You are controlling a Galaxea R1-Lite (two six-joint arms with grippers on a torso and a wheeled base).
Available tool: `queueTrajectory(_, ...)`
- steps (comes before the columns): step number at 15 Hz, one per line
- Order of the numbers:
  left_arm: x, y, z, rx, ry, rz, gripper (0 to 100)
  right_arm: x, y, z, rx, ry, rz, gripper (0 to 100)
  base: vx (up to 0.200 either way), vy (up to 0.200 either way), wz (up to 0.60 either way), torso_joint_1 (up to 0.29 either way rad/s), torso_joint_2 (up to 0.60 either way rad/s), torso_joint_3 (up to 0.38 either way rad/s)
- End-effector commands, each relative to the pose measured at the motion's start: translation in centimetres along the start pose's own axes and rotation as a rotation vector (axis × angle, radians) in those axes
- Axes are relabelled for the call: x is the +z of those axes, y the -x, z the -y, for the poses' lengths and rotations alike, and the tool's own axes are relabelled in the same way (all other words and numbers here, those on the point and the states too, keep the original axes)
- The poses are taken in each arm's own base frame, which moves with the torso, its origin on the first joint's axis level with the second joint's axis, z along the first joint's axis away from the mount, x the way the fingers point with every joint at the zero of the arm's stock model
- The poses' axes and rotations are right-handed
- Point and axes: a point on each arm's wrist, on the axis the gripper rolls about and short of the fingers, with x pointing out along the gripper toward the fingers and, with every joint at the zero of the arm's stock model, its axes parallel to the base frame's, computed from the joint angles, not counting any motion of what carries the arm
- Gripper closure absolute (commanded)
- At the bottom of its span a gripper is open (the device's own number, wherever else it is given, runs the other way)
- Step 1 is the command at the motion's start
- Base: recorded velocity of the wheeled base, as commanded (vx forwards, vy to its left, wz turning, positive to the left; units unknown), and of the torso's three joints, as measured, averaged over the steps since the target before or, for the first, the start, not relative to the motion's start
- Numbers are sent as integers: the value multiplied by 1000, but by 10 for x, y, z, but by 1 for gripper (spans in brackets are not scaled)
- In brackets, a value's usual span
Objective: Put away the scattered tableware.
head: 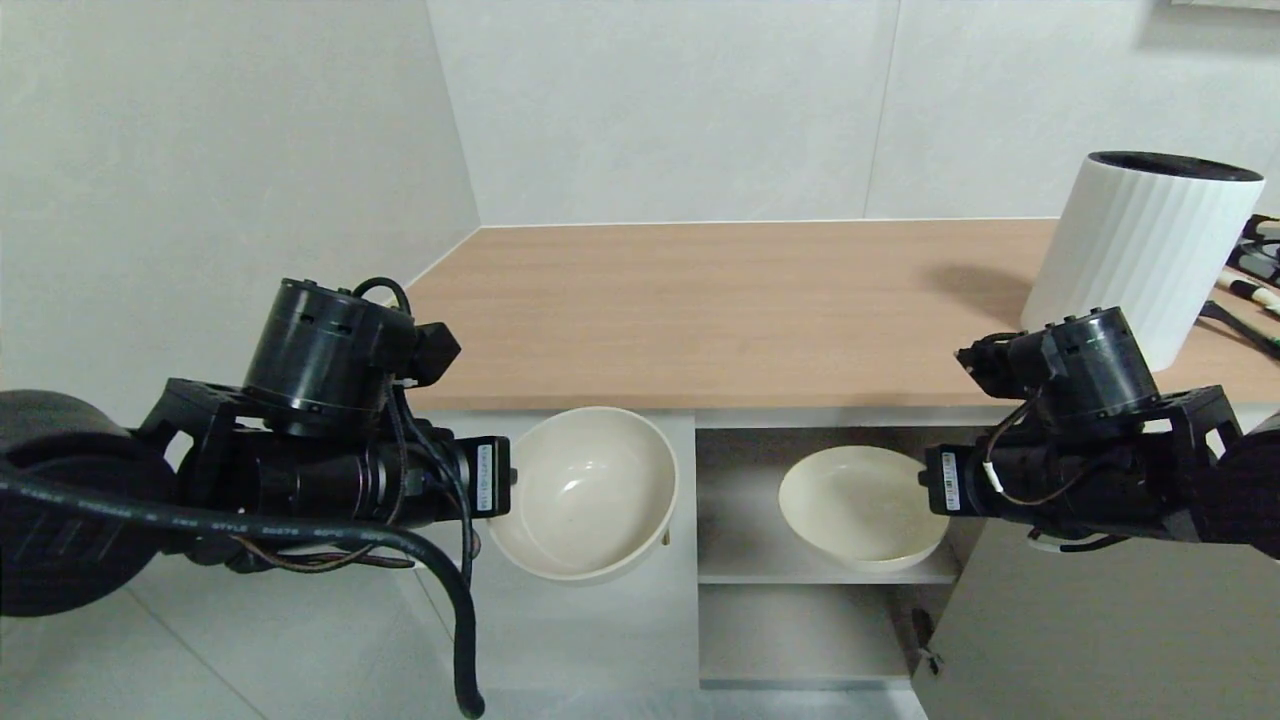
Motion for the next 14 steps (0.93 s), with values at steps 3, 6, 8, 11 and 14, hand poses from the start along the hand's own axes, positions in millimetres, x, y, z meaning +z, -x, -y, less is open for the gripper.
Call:
queueTrajectory(3,0,-1,0,1,0,-1,100,-1,-1,0,-1,0,-4,100,0,0,0,-170,476,294)
queueTrajectory(6,0,-1,0,1,0,-1,100,-2,-4,0,-4,2,-11,100,0,0,0,-154,461,305)
queueTrajectory(8,0,-1,0,0,0,0,100,-2,-5,0,-5,3,-15,100,0,0,0,-139,456,322)
queueTrajectory(11,0,-1,0,2,0,0,100,-3,-6,0,-6,3,-18,100,0,0,0,-116,450,321)
queueTrajectory(14,0,-1,0,2,0,0,100,-3,-6,-1,-5,4,-18,100,0,0,0,-35,222,173)
